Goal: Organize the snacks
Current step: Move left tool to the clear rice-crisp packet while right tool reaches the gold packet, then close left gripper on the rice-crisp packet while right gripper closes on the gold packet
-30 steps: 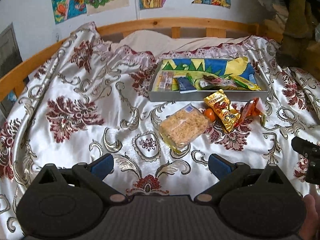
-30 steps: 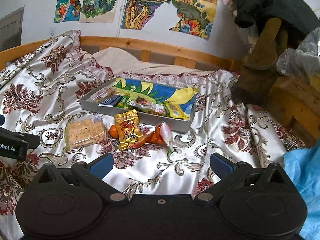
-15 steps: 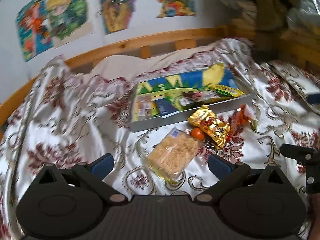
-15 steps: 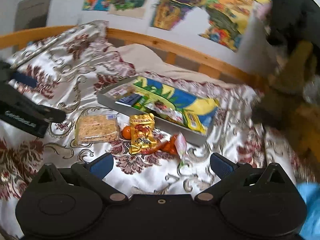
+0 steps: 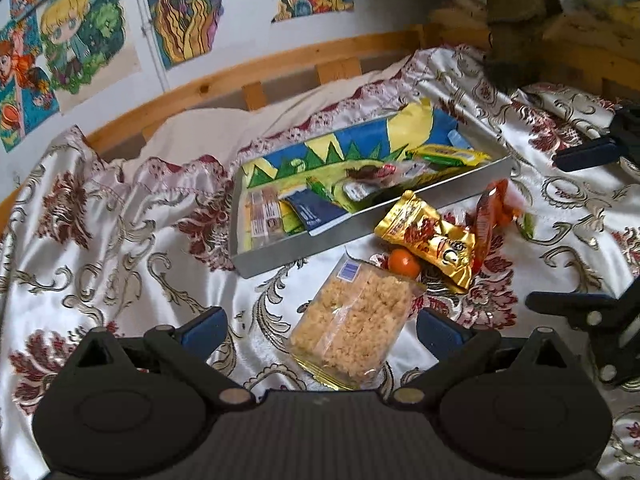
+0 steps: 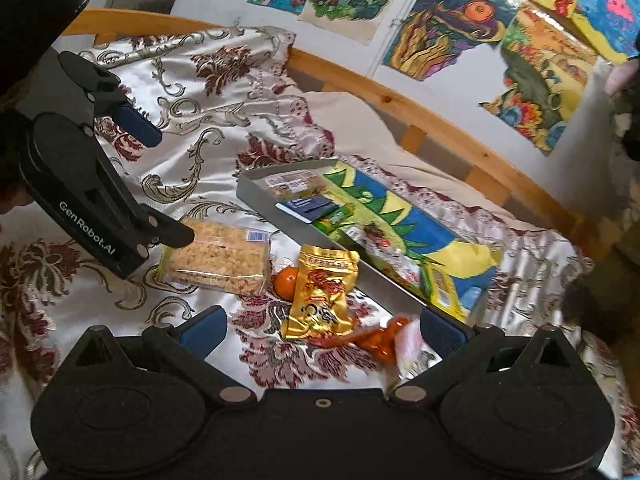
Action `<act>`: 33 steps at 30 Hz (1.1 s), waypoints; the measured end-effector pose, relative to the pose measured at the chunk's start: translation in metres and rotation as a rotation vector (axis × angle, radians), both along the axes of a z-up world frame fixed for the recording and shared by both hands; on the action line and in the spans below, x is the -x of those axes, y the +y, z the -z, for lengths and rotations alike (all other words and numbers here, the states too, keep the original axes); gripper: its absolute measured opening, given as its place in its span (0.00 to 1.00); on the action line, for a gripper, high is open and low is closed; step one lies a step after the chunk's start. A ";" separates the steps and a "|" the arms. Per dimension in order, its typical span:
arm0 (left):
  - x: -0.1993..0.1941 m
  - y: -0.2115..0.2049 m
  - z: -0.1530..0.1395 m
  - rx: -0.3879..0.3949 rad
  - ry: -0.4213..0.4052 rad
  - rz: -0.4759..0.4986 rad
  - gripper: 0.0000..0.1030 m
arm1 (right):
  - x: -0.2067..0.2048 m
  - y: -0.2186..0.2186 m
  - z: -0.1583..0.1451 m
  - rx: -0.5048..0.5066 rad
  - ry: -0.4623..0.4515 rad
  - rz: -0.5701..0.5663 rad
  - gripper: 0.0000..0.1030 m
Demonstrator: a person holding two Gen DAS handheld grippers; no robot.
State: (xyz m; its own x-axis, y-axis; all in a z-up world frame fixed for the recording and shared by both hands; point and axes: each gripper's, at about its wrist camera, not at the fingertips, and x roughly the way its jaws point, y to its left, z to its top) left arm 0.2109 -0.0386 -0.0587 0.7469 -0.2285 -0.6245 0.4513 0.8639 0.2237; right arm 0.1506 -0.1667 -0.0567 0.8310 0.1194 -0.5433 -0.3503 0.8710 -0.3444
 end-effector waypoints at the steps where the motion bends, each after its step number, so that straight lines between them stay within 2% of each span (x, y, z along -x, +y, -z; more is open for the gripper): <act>1: -0.003 0.000 0.002 -0.002 0.010 0.006 1.00 | -0.005 0.001 0.003 0.003 0.002 -0.002 0.99; 4: -0.010 -0.001 0.009 0.007 0.049 0.037 1.00 | -0.020 0.004 0.017 0.031 -0.024 0.009 0.99; 7: -0.017 -0.004 0.016 -0.001 0.064 0.055 1.00 | -0.031 0.009 0.032 0.104 -0.054 -0.001 0.99; 13: -0.032 -0.010 0.035 -0.061 0.082 0.107 1.00 | -0.051 0.018 0.053 0.165 -0.038 -0.053 0.92; 17: -0.041 -0.011 0.042 -0.065 0.096 0.136 1.00 | -0.067 0.015 0.058 0.144 -0.014 -0.033 0.88; 21: -0.050 -0.010 0.044 -0.026 0.129 0.154 0.99 | -0.083 0.008 0.059 0.072 0.054 0.006 0.85; 24: -0.059 -0.008 0.047 0.015 0.183 0.143 0.99 | -0.093 0.003 0.057 0.015 0.091 0.015 0.83; 28: -0.065 -0.004 0.047 0.068 0.214 0.126 0.98 | -0.100 0.007 0.061 0.045 0.132 0.011 0.82; 33: -0.065 -0.009 0.045 0.060 0.223 0.138 0.93 | -0.101 0.011 0.067 0.092 0.146 0.014 0.81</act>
